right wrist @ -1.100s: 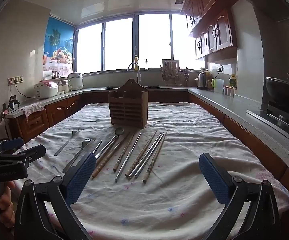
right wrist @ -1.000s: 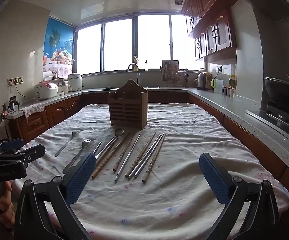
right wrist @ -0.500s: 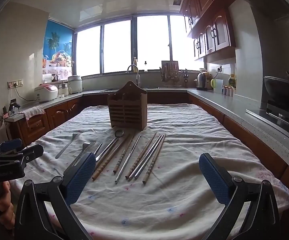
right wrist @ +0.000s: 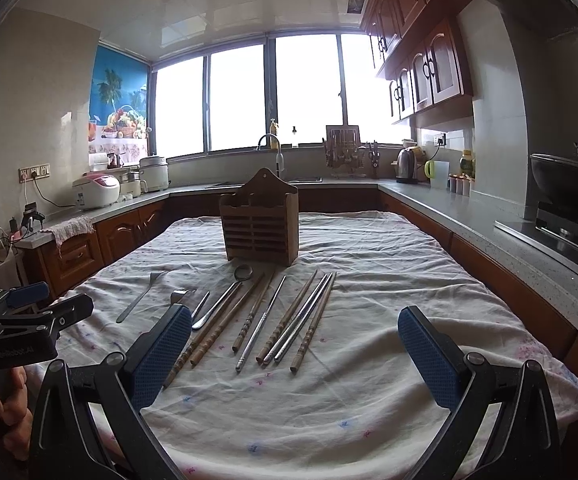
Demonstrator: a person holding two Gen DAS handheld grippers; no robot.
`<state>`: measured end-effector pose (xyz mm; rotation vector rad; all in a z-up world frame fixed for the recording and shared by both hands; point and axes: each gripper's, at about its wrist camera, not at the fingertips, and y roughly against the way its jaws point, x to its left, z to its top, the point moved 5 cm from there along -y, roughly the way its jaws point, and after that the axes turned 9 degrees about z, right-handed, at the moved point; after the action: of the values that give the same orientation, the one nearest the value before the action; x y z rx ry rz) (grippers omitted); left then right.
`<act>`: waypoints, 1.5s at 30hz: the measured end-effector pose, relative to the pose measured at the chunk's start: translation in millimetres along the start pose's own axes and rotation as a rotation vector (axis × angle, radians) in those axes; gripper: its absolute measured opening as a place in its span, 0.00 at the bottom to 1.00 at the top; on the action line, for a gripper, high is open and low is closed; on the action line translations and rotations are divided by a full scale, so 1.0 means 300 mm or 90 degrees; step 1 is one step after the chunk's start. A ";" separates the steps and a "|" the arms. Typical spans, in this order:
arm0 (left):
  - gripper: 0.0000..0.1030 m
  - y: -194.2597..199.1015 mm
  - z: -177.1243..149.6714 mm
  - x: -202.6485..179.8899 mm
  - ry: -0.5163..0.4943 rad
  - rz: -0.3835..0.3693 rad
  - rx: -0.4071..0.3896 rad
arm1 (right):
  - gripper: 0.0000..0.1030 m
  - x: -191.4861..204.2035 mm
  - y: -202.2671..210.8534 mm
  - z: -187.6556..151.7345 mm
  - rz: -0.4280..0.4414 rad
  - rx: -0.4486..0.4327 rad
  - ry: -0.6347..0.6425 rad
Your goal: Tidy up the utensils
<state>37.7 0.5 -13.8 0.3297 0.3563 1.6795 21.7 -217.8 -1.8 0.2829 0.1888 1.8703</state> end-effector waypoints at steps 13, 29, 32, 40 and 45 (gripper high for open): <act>1.00 0.003 0.003 0.001 0.000 -0.001 -0.002 | 1.00 0.001 0.002 0.006 0.003 -0.003 -0.004; 1.00 0.003 0.010 -0.007 -0.001 -0.005 -0.001 | 1.00 -0.001 0.009 0.011 0.005 -0.008 -0.009; 1.00 0.004 0.009 -0.008 -0.002 -0.005 -0.001 | 1.00 -0.001 0.009 0.012 0.006 -0.008 -0.010; 1.00 0.004 0.008 -0.007 -0.001 -0.005 -0.001 | 1.00 0.001 0.008 0.017 0.007 -0.007 -0.011; 1.00 0.000 0.008 -0.012 0.000 -0.006 0.002 | 1.00 0.000 0.008 0.015 0.006 -0.006 -0.011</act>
<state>39.0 -2.9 -11.7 0.3297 0.3593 1.6695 20.7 -218.5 3.2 0.2934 0.1670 1.8768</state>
